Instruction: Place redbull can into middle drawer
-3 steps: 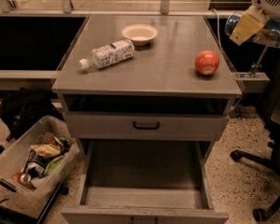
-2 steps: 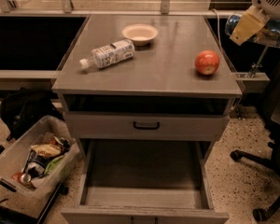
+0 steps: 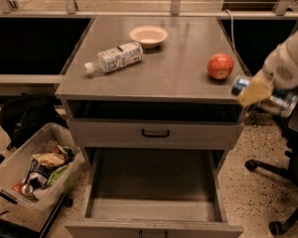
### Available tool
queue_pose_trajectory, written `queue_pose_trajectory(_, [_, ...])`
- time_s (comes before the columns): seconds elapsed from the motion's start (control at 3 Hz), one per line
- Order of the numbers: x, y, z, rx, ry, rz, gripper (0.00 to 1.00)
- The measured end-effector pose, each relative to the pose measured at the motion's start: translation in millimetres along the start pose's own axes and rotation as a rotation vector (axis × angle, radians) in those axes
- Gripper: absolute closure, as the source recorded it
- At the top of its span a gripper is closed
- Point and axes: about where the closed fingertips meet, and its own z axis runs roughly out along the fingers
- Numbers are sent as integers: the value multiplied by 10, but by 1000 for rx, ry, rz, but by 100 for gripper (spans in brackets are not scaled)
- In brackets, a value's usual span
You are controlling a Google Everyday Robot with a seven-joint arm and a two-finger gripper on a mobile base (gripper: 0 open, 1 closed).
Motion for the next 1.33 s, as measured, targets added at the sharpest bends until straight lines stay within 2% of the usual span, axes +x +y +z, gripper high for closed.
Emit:
queue_pose_trajectory(0.33, [518, 587, 818, -247, 9, 42, 100])
queue_pose_trajectory(0.67, [811, 939, 1267, -397, 18, 68, 100])
queue_pose_trajectory(1.0, [868, 1382, 1663, -533, 58, 8, 100])
queue_pose_trajectory(1.33, [893, 1631, 1880, -611, 82, -30, 100])
